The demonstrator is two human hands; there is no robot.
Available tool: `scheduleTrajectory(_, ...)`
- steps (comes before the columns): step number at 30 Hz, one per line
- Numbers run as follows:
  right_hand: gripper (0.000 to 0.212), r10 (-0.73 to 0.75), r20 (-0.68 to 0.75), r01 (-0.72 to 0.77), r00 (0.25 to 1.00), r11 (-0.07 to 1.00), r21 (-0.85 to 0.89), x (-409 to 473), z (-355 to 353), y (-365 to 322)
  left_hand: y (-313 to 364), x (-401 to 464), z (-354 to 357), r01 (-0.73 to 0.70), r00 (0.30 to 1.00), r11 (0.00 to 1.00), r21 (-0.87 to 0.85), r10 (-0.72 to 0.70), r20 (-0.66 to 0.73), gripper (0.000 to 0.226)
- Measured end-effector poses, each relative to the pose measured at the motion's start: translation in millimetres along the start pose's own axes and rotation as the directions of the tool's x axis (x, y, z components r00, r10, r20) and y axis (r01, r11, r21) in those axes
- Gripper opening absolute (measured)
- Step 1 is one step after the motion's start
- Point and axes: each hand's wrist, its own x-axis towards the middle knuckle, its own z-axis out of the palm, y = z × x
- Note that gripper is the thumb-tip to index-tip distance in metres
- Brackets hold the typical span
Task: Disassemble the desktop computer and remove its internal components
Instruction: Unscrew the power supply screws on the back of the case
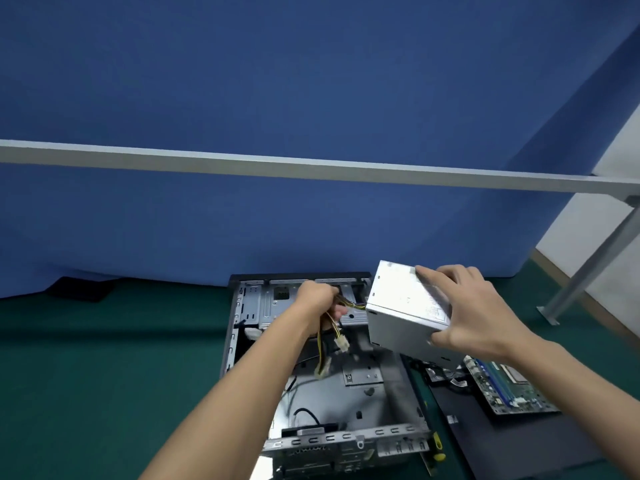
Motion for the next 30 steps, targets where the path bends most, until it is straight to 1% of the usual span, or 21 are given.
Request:
scheduleTrajectory(2,0.093,-0.082,-0.033,0.081,0.996,0.996,-0.023,-1.7,-0.3,16.1,-0.1,-0.4,17.8,0.109,0.994,0.984,-0.14,-0.11,-0.005,0.019)
scheduleTrajectory(4,0.09,-0.178,-0.046,0.174,0.983,0.982,-0.076,-3.1,0.0,33.3,-1.3,2.2,37.4,0.188,0.982,0.973,-0.131,-0.188,0.013,0.019)
scheduleTrajectory(5,0.088,-0.226,-0.053,0.22,0.973,0.97,-0.1,-3.6,1.1,43.1,-2.2,4.5,47.9,0.236,0.972,0.964,-0.124,-0.233,0.044,0.028)
scheduleTrajectory(6,0.086,-0.267,-0.067,0.257,0.961,0.958,-0.124,-4.3,3.0,53.3,-4.4,6.8,58.4,0.296,0.954,0.944,-0.144,-0.284,0.094,0.044)
scheduleTrajectory(8,0.081,-0.337,-0.119,0.314,0.934,0.933,-0.174,-6.3,7.9,77.3,-8.1,13.3,83.5,0.389,0.911,0.899,-0.203,-0.343,0.23,0.072)
scheduleTrajectory(9,0.079,-0.371,-0.131,0.344,0.92,0.92,-0.187,-7.1,11.0,90.5,-8.8,14.9,99.5,0.424,0.885,0.881,-0.208,-0.355,0.301,0.079)
scheduleTrajectory(11,0.079,-0.436,-0.132,0.41,0.89,0.893,-0.185,-9.7,20.3,117.1,-10.7,15.8,133.3,0.467,0.84,0.853,-0.233,-0.345,0.42,0.076)
scheduleTrajectory(12,0.08,-0.459,-0.143,0.435,0.877,0.884,-0.172,-11.4,25.7,128.9,-11.4,17.7,148.6,0.473,0.834,0.841,-0.263,-0.332,0.44,0.071)
scheduleTrajectory(14,0.078,-0.492,-0.161,0.47,0.855,0.869,-0.156,-16.3,37.4,150.0,-12.5,22.5,173.7,0.471,0.847,0.836,-0.282,-0.34,0.408,0.066)
scheduleTrajectory(16,0.074,-0.539,-0.161,0.515,0.827,0.841,-0.168,-19.8,49.0,170.6,-13.8,29.8,190.6,0.447,0.862,0.865,-0.228,-0.349,0.367,0.066)
scheduleTrajectory(17,0.074,-0.553,-0.155,0.531,0.818,0.831,-0.165,-20.1,52.9,181.4,-14.2,32.2,197.9,0.442,0.864,0.877,-0.189,-0.359,0.354,0.061)
scheduleTrajectory(20,0.084,-0.531,-0.095,0.516,0.842,0.844,-0.144,-28.0,66.2,211.7,-22.2,37.3,222.3,0.431,0.875,0.892,-0.136,-0.376,0.305,0.045)
scheduleTrajectory(22,0.085,-0.467,-0.049,0.461,0.883,0.882,-0.098,-40.4,80.1,227.7,-31.2,42.0,241.1,0.365,0.914,0.923,-0.122,-0.331,0.235,0.042)
scheduleTrajectory(23,0.082,-0.411,-0.05,0.41,0.91,0.912,-0.029,-46.9,89.8,237.0,-36.2,45.3,250.3,0.312,0.939,0.943,-0.117,-0.287,0.19,0.042)
scheduleTrajectory(24,0.079,-0.319,-0.045,0.322,0.947,0.943,0.086,-52.1,100.7,247.5,-41.0,48.6,258.1,0.248,0.963,0.962,-0.115,-0.232,0.135,0.044)
scheduleTrajectory(25,0.075,-0.184,-0.011,0.181,0.983,0.954,0.24,-55.1,110.3,257.6,-45.3,52.5,264.0,0.183,0.982,0.976,-0.12,-0.175,0.072,0.049)
scheduleTrajectory(26,0.072,-0.008,0.093,-0.03,0.996,0.915,0.402,-56.6,118.7,266.2,-49.7,56.7,268.1,0.131,0.991,0.983,-0.126,-0.13,0.021,0.054)
scheduleTrajectory(27,0.07,0.167,0.234,-0.269,0.958,0.806,0.527,-55.5,126.9,273.5,-53.8,60.9,271.7,0.095,0.995,0.986,-0.136,-0.097,-0.005,0.056)
scheduleTrajectory(28,0.069,0.306,0.376,-0.481,0.875,0.636,0.603,-52.5,136.5,279.1,-58.4,65.1,275.2,0.07,0.997,0.986,-0.151,-0.072,-0.006,0.054)
scheduleTrajectory(29,0.068,0.373,0.502,-0.625,0.78,0.45,0.638,-48.2,145.9,282.0,-63.5,68.3,279.2,0.055,0.998,0.985,-0.163,-0.055,0.006,0.051)
scheduleTrajectory(30,0.066,0.379,0.59,-0.698,0.713,0.301,0.65,-43.4,155.7,282.8,-69.0,71.6,283.4,0.046,0.999,0.984,-0.174,-0.044,0.016,0.049)
